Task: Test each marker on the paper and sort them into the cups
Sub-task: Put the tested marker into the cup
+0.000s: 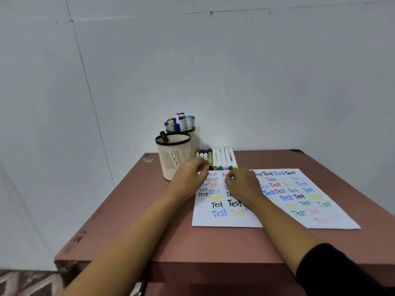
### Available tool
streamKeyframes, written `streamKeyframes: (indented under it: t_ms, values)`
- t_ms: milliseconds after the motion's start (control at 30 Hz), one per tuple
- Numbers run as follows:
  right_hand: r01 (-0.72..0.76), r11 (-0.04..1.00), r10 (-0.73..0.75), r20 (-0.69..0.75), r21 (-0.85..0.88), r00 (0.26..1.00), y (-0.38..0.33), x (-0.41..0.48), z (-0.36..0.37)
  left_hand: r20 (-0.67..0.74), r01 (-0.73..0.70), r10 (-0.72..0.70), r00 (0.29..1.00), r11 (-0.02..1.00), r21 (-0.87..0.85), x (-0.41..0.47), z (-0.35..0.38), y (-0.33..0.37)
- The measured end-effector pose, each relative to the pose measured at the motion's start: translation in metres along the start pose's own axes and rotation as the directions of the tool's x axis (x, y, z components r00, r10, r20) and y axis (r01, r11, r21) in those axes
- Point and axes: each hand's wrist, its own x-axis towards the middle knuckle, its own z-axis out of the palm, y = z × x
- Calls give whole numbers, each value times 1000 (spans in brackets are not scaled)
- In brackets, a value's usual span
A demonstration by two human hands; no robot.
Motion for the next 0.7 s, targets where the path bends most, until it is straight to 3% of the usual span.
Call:
streamKeyframes:
  t_ms: [133, 300, 433, 700]
  values:
    - [-26, 999, 27, 36, -31, 999, -4, 4, -2, 68, 141, -140, 988, 990, -9, -6, 9, -11]
    - [-22, 999, 21, 32, 29, 999, -3, 18, -9, 44, 291, -287, 957, 950, -116, -6, 12, -21]
    - [-104, 994, 104, 3, 39, 995, 3, 38, -19, 49, 305, -301, 952, 941, -145, -6, 14, -23]
    - [-132, 989, 140, 141, -67, 980, 6, 60, -16, 46, 321, -318, 947, 931, -175, -5, 16, -27]
